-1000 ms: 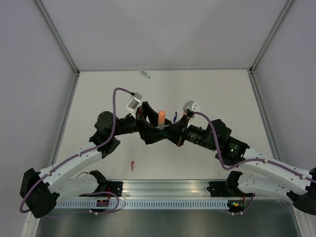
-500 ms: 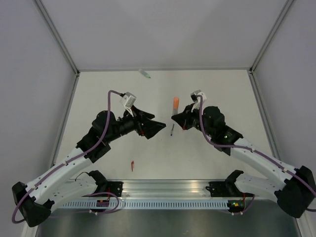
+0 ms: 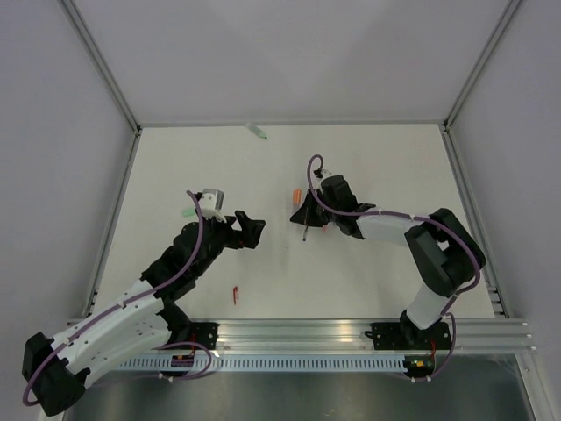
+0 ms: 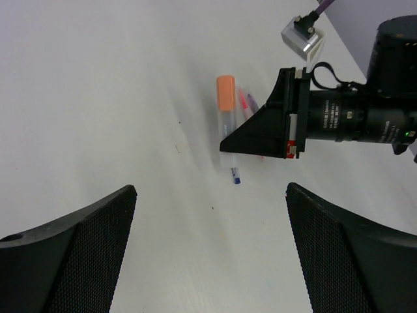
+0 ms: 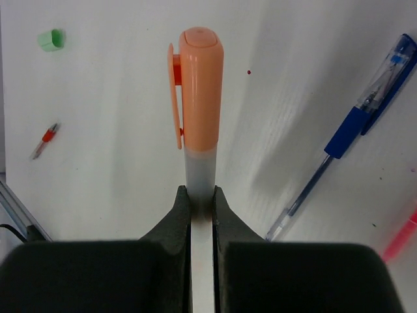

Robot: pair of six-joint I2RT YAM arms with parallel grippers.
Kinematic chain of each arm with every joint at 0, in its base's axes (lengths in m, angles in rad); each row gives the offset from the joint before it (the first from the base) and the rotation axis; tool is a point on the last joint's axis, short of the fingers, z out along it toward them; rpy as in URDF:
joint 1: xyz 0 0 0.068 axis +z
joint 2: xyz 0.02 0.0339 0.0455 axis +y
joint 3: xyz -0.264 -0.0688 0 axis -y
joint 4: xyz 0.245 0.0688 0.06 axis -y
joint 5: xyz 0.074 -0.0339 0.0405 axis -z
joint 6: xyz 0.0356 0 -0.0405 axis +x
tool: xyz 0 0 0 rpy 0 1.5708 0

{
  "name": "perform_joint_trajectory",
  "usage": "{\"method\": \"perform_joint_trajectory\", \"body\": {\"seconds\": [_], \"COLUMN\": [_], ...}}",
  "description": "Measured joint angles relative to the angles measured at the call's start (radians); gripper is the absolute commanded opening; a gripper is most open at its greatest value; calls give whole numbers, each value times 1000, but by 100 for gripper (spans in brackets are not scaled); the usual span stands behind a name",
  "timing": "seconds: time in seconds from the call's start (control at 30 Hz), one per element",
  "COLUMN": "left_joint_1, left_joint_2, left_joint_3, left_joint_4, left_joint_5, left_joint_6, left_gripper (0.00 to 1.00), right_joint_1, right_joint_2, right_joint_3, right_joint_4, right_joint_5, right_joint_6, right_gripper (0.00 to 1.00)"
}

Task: Insert the pens into the pen caps
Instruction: Place the pen at the center of the board.

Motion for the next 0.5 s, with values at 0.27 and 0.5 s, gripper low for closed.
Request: {"method": "perform_joint_trajectory", "body": {"seconds": [0.27, 0.5], "left_joint_1": [0, 0], "left_joint_2": [-29, -29], "left_joint_3": [0, 0], "left_joint_4": [5, 5], "left_joint_5": [-45, -49], "left_joint_6": [10, 11], "left_gripper": [100, 100], "right_joint_1": [2, 5], "right_joint_2": [117, 146], "right_joint_3": [28, 45], "right_joint_4": [29, -29], "right_joint_5": [20, 84], "right_joint_6": [150, 209], "right_gripper": [21, 33]}}
